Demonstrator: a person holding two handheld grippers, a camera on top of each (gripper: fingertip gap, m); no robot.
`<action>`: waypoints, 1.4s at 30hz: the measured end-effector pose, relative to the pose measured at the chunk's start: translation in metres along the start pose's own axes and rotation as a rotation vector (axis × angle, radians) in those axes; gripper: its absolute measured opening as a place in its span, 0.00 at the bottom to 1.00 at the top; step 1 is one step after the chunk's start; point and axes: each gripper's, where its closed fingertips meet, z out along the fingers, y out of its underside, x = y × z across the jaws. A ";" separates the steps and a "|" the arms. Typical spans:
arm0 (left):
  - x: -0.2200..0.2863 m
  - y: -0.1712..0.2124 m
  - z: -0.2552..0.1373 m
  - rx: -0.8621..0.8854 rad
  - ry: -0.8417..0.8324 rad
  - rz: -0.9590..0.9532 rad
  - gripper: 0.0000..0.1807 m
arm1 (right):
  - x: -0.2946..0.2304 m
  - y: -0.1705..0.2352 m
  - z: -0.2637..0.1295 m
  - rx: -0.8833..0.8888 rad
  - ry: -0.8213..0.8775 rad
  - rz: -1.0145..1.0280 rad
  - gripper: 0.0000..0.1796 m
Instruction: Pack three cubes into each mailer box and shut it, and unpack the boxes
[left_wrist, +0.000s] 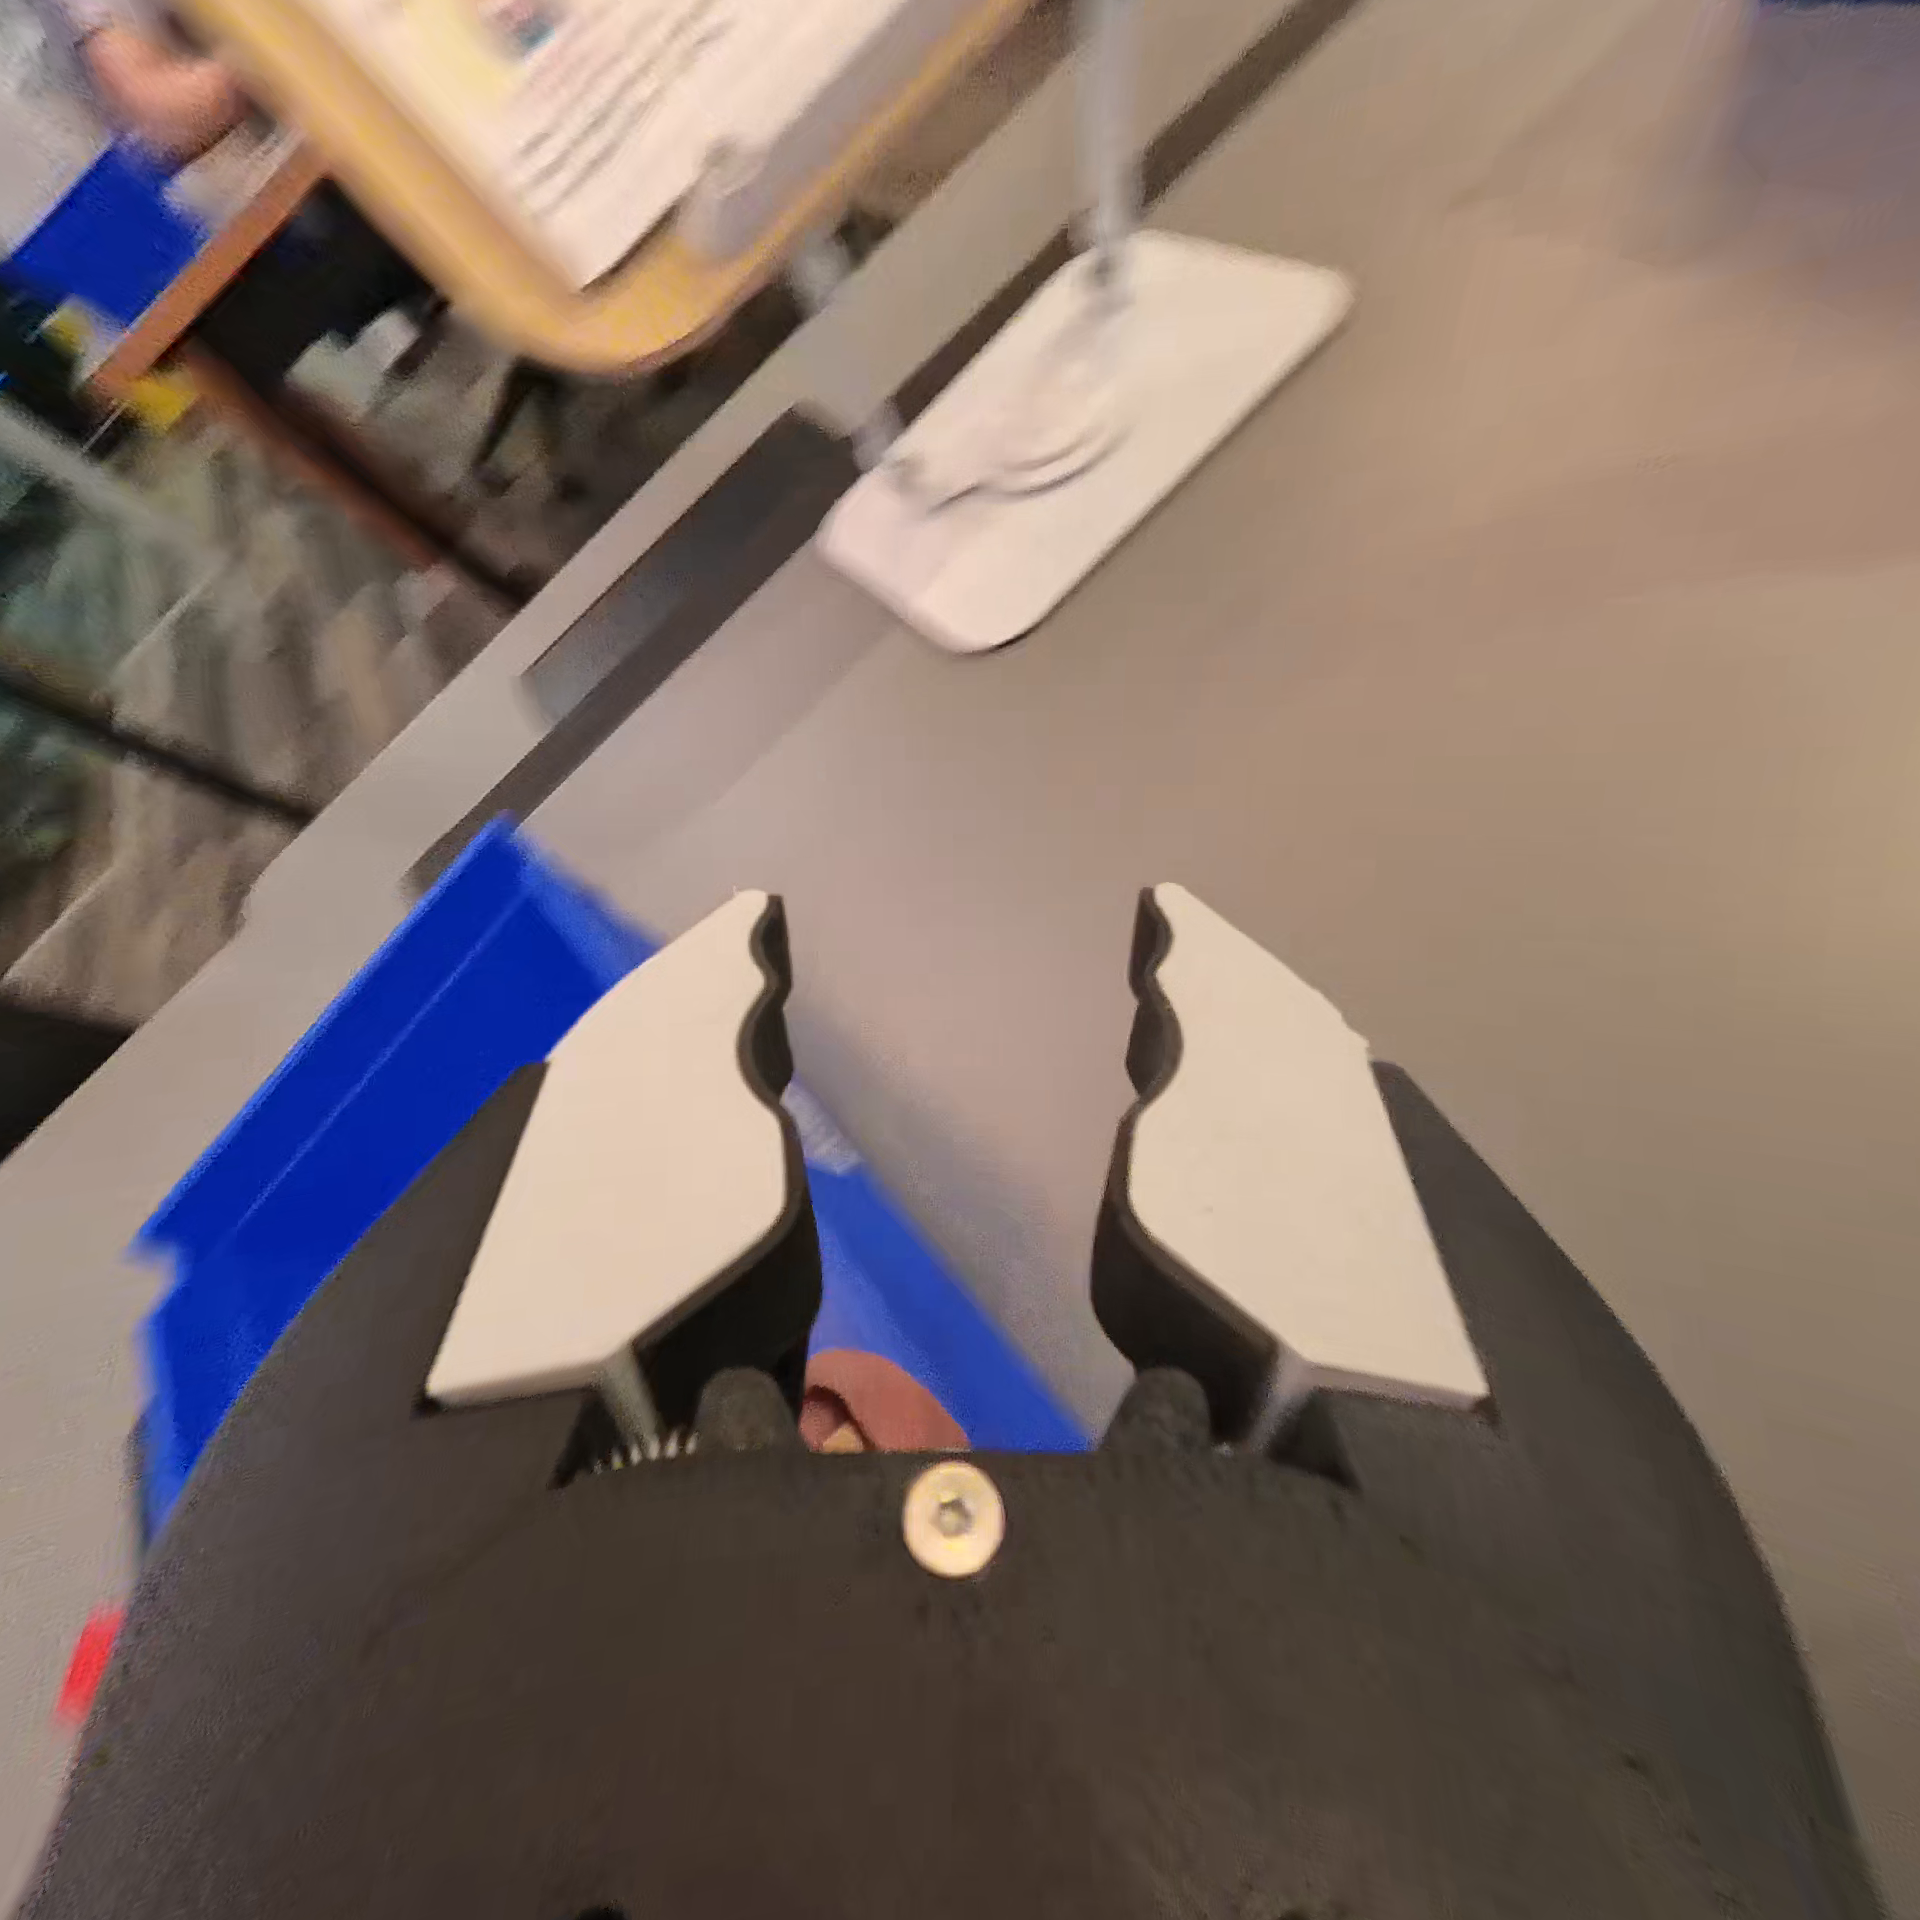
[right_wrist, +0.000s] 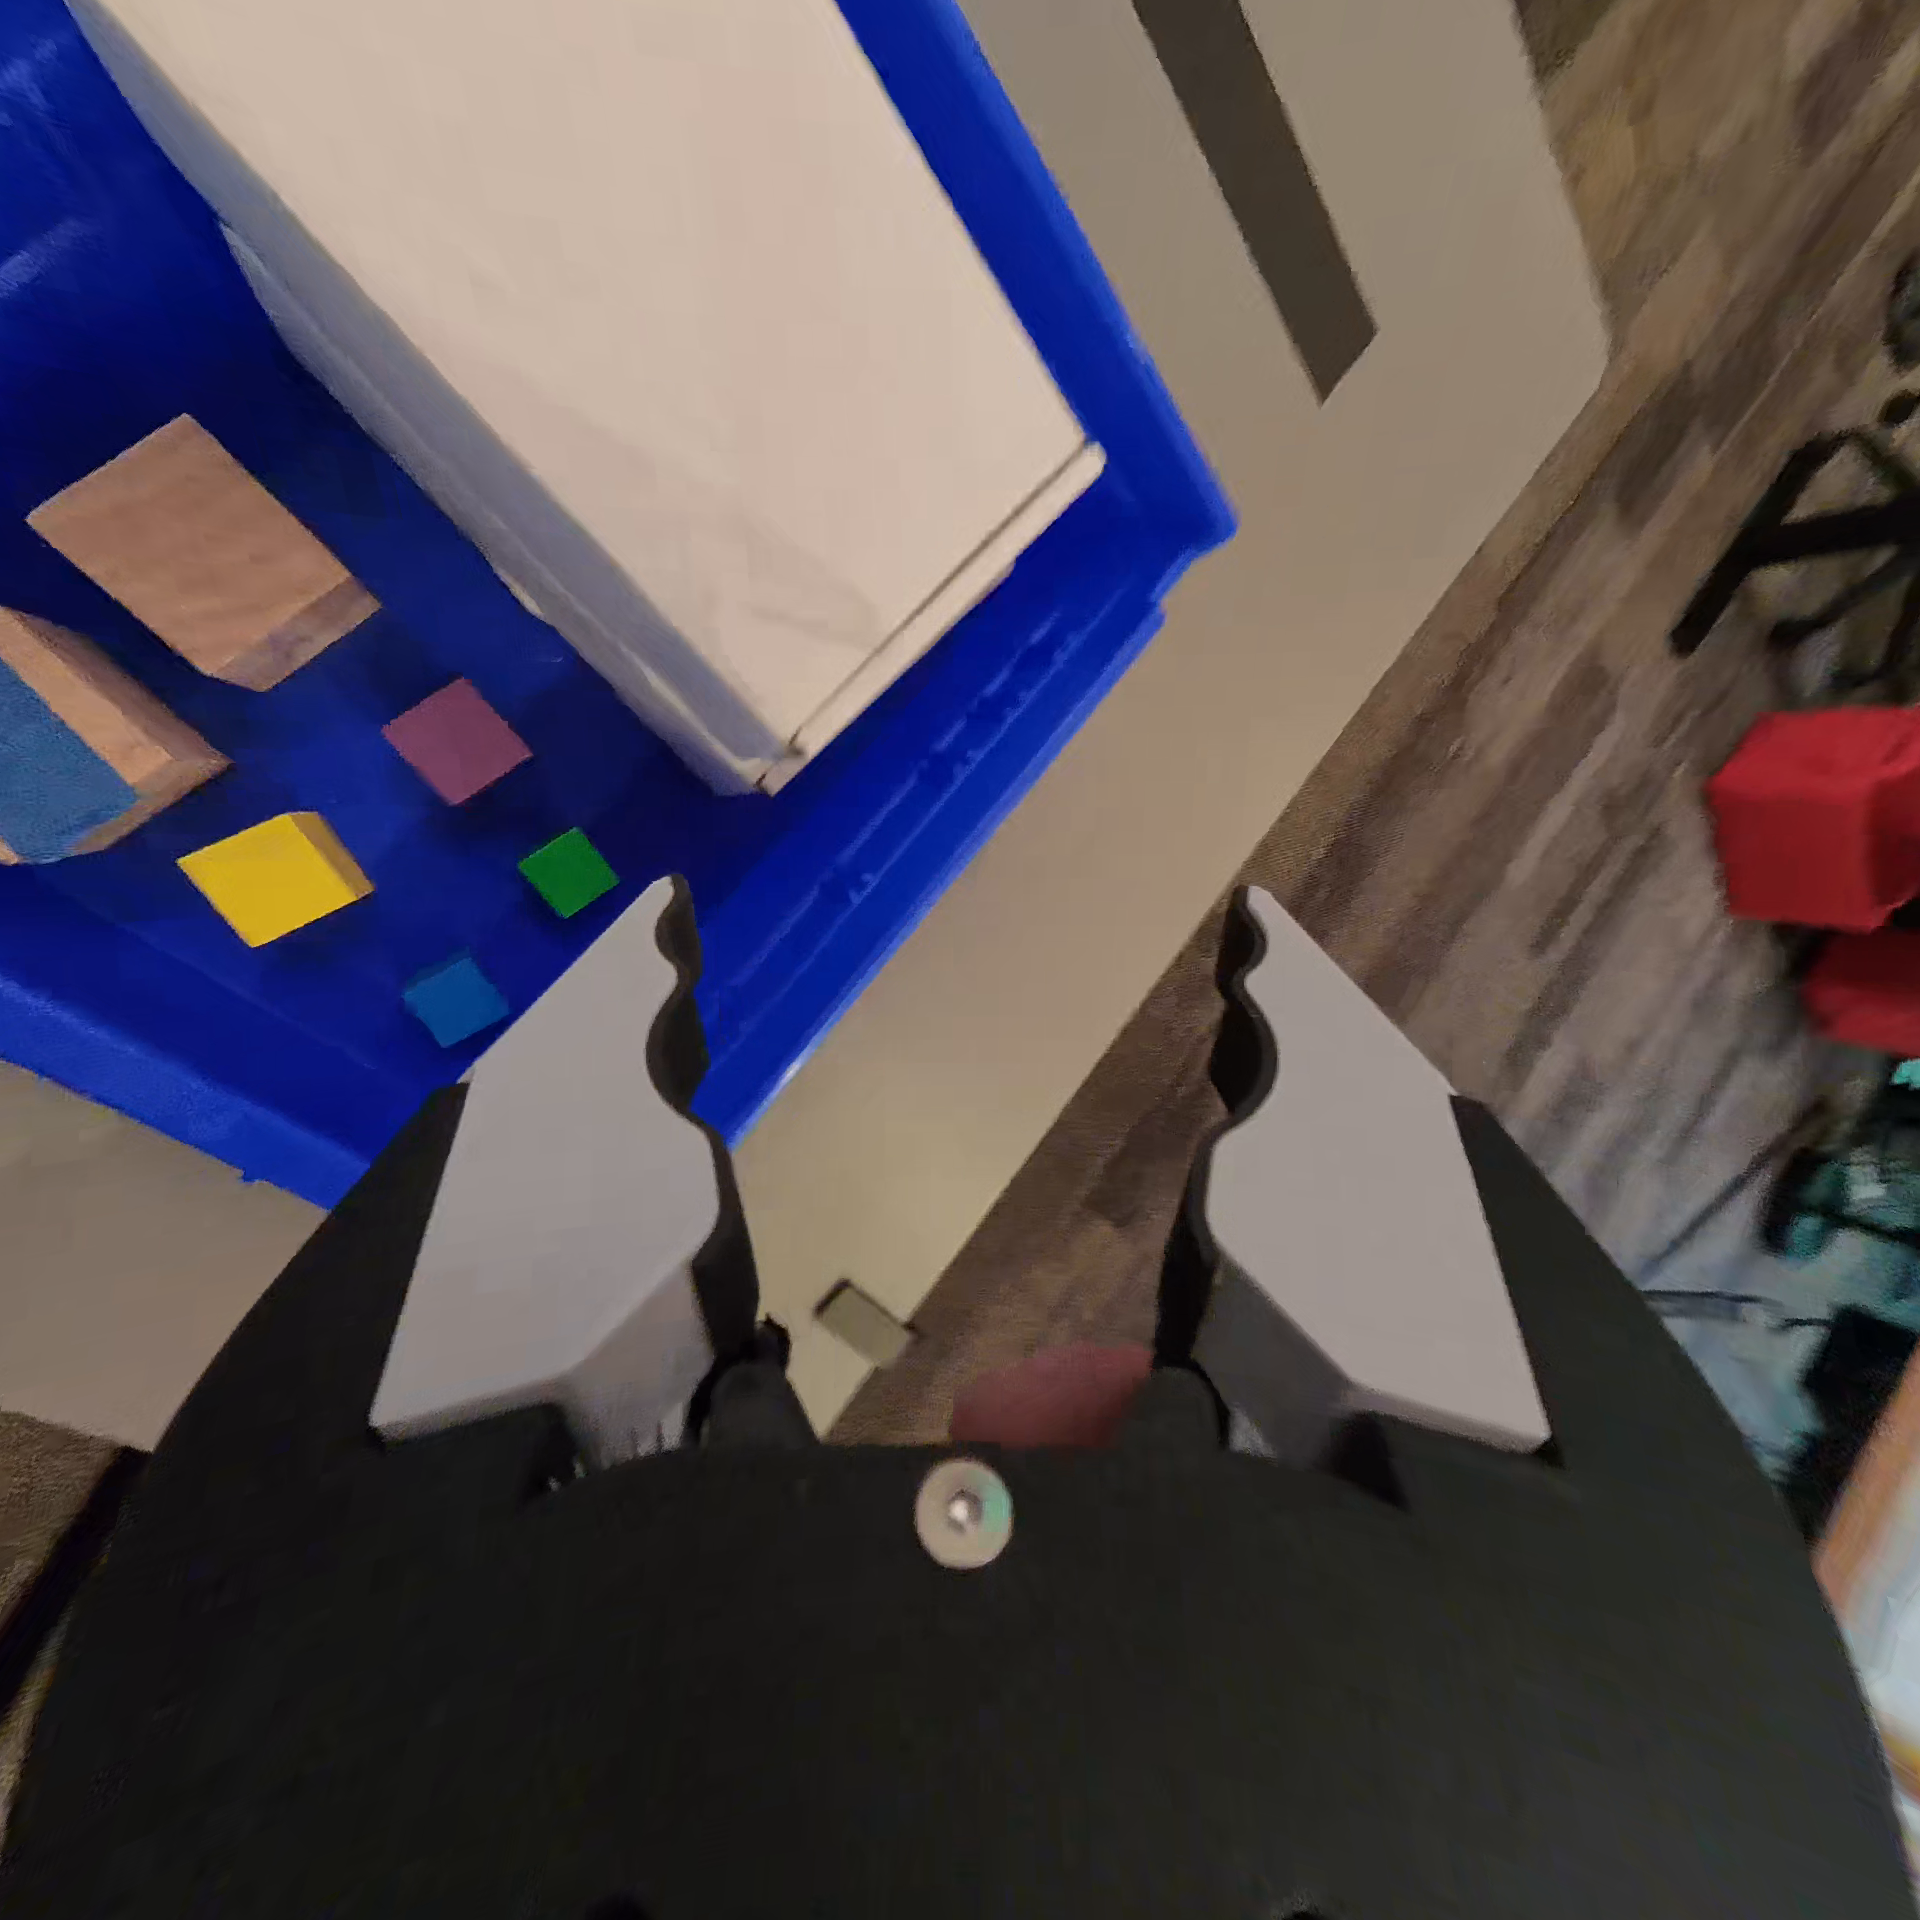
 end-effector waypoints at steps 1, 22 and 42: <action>-0.022 0.011 -0.007 -0.043 -0.066 -0.043 0.38 | -0.006 0.011 0.003 0.004 -0.030 0.044 0.54; -0.136 0.254 -0.079 -0.477 -0.277 -0.523 0.46 | -0.066 0.051 0.034 0.039 -0.280 0.369 0.30; -0.134 0.222 -0.068 -0.139 -0.206 -0.754 0.03 | -0.137 0.000 0.030 0.229 -0.189 0.439 0.12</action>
